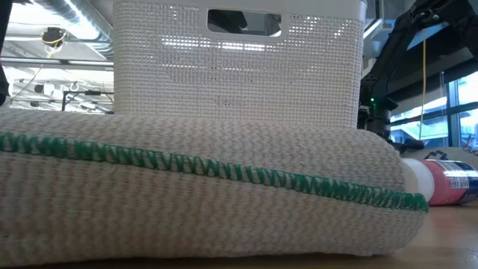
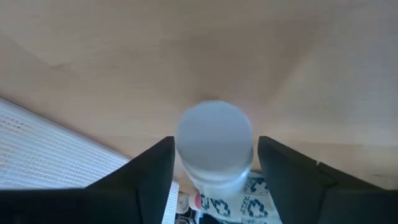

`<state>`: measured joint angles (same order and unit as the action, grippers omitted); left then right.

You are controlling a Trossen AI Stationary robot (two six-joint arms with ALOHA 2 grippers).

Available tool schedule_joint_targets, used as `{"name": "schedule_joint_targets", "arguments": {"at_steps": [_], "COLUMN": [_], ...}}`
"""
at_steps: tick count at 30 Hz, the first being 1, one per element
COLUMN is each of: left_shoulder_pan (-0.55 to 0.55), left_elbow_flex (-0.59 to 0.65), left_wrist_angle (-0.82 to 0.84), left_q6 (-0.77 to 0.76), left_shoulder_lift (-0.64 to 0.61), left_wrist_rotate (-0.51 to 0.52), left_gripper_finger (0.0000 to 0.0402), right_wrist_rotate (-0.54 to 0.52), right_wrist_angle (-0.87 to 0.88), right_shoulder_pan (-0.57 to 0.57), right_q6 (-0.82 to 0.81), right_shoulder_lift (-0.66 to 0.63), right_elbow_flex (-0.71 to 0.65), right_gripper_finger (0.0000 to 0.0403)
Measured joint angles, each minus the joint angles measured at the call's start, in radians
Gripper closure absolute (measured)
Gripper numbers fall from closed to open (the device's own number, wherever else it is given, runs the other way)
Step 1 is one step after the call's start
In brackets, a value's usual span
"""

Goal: Pick & place medical supplies in basket/bin
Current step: Put the white medicine bottle into the white bin

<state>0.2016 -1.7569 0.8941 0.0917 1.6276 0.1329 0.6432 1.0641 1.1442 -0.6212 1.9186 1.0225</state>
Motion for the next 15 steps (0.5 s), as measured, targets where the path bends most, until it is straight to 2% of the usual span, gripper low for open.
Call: {"name": "schedule_joint_targets", "arguments": {"at_steps": [11,15], "left_shoulder_pan": [0.000,0.000], "left_elbow_flex": [0.000,0.000], "left_wrist_angle": [0.000,0.000], "left_q6": [0.000,-0.001], "left_shoulder_lift": [0.000,0.000], "left_wrist_rotate": [0.000,0.000], "left_gripper_finger": [0.0167,0.0167], "right_wrist_rotate": [0.009,0.012], "right_wrist_angle": [-0.026,-0.041], "right_shoulder_pan": [-0.002,-0.002], "right_q6": [0.027,0.046], "right_shoulder_lift": [0.000,0.000], "right_elbow_flex": [0.000,0.000], "right_gripper_finger": [0.0235,0.0245]}}
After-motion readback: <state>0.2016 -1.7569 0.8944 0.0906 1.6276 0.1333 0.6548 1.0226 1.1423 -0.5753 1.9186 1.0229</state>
